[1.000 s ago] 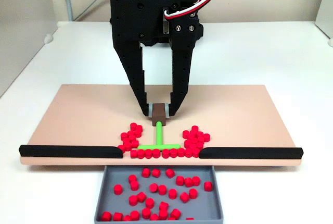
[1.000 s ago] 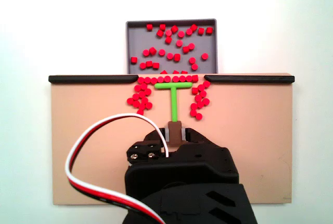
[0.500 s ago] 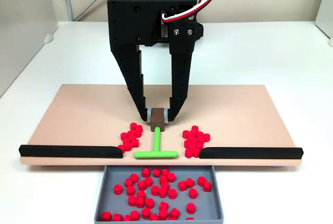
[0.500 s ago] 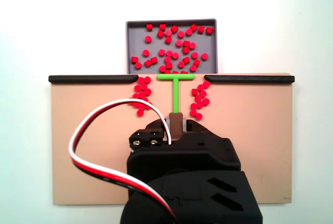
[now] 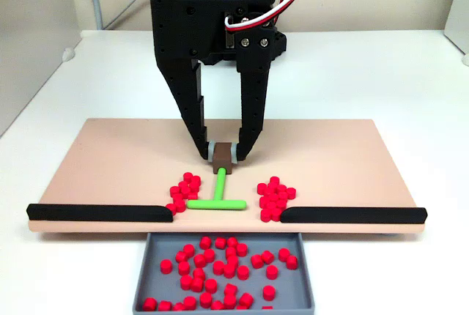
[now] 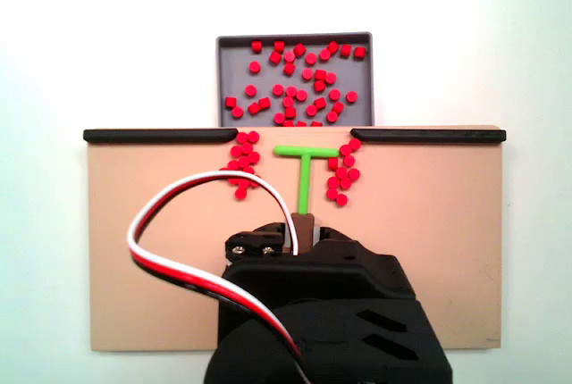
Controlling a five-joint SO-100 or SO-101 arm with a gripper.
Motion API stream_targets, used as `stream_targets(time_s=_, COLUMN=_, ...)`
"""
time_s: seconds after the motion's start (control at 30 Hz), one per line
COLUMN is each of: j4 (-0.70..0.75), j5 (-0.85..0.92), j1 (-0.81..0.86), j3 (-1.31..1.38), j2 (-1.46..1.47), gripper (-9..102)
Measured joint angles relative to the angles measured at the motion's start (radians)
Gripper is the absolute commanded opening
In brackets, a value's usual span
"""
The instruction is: Push granules from bottom to the grey container
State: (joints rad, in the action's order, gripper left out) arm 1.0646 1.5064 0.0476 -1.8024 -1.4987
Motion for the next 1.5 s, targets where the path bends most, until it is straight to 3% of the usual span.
stream_targets(time_s=0.53, j4=0.187, j5=-0.061, j1=-0.015, j3=0.044, j2=-0.186, gripper=0)
stream_targets(time_s=0.87, j4=0.192, j5=0.048, j1=-0.015, j3=-0.144, j2=-0.354, gripper=0)
stream_targets(time_s=1.5, j4=0.192, j5=0.049, j1=-0.002, j3=-0.146, j2=-0.399, gripper=0)
